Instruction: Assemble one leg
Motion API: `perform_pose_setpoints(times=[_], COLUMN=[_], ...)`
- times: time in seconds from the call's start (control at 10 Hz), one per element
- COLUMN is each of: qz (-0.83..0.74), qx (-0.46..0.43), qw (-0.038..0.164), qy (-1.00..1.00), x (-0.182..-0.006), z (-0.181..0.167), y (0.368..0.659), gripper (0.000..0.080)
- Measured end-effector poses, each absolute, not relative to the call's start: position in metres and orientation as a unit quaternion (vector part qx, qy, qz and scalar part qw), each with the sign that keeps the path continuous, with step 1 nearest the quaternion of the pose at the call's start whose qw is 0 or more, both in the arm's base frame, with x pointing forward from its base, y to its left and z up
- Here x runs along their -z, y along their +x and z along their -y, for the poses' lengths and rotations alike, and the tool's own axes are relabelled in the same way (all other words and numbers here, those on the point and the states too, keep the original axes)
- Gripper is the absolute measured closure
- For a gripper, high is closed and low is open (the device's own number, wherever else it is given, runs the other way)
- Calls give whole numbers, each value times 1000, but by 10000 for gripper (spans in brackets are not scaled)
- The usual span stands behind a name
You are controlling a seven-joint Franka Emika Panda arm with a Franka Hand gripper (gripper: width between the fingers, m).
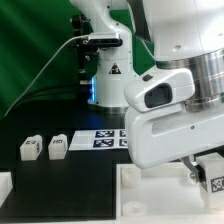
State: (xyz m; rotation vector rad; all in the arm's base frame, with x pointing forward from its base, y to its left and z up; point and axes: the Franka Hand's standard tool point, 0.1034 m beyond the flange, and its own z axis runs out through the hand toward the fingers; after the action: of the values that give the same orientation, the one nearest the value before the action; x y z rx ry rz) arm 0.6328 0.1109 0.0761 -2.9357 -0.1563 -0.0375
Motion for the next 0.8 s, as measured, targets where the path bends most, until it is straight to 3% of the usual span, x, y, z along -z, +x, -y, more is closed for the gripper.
perform_pose_setpoints(times=[0.4,0.8], qz=[-300,-549], qx=[-25,-72], qw=[118,121], qy=[-946,-824], x=[-75,-73], z=[-107,-110], y=[634,630], gripper=[505,505])
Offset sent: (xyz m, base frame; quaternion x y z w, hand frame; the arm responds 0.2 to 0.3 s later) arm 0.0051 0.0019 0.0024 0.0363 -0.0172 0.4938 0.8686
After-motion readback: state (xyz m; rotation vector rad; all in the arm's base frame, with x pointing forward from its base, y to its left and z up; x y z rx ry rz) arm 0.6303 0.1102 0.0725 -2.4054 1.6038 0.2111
